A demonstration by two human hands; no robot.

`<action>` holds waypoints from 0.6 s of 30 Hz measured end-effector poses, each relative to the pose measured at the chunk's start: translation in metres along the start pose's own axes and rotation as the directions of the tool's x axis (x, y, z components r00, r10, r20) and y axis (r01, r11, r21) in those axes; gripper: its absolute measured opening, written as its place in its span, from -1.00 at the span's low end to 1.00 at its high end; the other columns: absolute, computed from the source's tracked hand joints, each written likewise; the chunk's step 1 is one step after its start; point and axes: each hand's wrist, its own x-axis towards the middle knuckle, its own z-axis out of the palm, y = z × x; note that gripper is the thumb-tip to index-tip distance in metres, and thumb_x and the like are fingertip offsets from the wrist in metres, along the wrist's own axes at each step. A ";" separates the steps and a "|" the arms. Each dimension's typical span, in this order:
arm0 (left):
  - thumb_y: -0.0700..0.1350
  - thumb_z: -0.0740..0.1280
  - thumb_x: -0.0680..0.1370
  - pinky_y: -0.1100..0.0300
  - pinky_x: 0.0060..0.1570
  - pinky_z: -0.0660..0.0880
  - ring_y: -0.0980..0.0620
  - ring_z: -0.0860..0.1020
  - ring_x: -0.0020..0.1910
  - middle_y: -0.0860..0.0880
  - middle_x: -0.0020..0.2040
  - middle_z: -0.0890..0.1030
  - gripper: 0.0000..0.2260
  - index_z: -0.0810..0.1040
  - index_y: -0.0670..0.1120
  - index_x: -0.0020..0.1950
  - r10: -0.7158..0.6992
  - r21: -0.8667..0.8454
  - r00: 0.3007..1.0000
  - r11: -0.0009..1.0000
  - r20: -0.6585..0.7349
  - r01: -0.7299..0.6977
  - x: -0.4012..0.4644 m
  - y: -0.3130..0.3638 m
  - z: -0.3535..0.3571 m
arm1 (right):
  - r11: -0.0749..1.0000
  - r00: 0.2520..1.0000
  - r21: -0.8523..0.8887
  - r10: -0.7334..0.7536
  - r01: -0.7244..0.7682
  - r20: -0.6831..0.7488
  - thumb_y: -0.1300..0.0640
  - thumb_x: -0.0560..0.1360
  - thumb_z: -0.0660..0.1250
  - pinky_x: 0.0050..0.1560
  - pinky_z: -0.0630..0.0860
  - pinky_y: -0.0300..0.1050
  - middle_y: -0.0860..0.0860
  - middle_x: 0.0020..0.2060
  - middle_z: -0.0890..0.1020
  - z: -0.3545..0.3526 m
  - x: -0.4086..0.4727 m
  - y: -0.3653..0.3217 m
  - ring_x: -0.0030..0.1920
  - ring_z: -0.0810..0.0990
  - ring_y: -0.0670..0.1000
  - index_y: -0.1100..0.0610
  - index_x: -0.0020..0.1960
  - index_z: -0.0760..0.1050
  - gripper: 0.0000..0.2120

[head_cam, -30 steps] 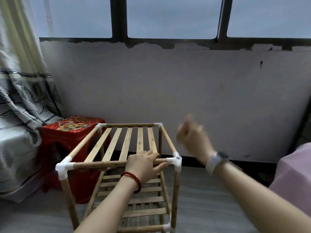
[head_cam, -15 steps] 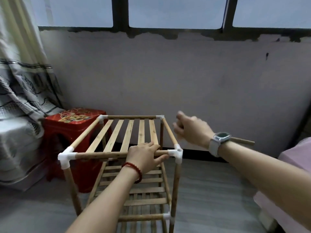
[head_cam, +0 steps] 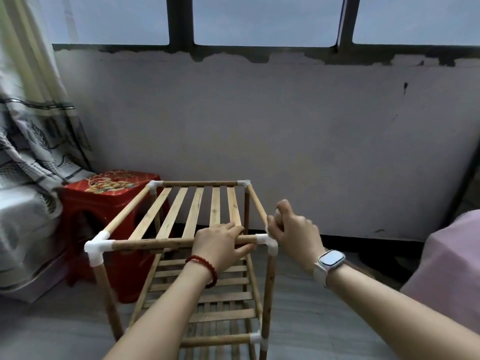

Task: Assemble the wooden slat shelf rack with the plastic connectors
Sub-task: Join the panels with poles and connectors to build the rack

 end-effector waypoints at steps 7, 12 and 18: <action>0.23 0.16 0.55 0.08 0.41 0.19 0.10 0.18 0.45 0.08 0.47 0.27 -0.52 0.32 0.09 0.43 0.052 -0.185 0.994 0.982 0.098 -0.033 -0.009 -0.028 -0.013 | 0.906 0.956 0.387 0.060 -0.173 0.286 -0.01 0.58 0.19 -0.06 0.55 0.05 0.07 -0.10 0.62 -0.004 0.005 -0.007 -0.11 0.61 0.08 0.08 0.12 0.23 -0.77; 0.59 -0.06 0.24 -0.02 0.42 0.14 0.08 0.22 0.43 0.08 0.43 0.32 -0.12 0.36 0.12 0.39 -0.213 -0.081 0.974 0.972 0.084 0.219 -0.045 -0.114 -0.030 | 0.824 0.898 0.541 -0.094 -0.172 0.429 0.07 0.52 0.32 -0.04 0.57 -0.06 -0.07 -0.17 0.57 0.025 -0.006 -0.032 -0.16 0.58 -0.14 0.04 0.06 0.34 -0.81; 0.15 0.26 0.50 -0.04 0.36 0.22 0.05 0.34 0.34 0.04 0.24 0.47 -0.67 0.45 0.02 0.19 -0.339 0.119 0.941 0.935 0.019 0.334 -0.091 -0.158 -0.031 | 0.783 0.930 0.591 -0.048 -0.192 0.365 -0.07 0.43 0.37 0.09 0.50 0.17 -0.04 -0.26 0.63 0.047 -0.001 -0.043 -0.19 0.61 -0.08 -0.19 -0.09 0.40 -0.84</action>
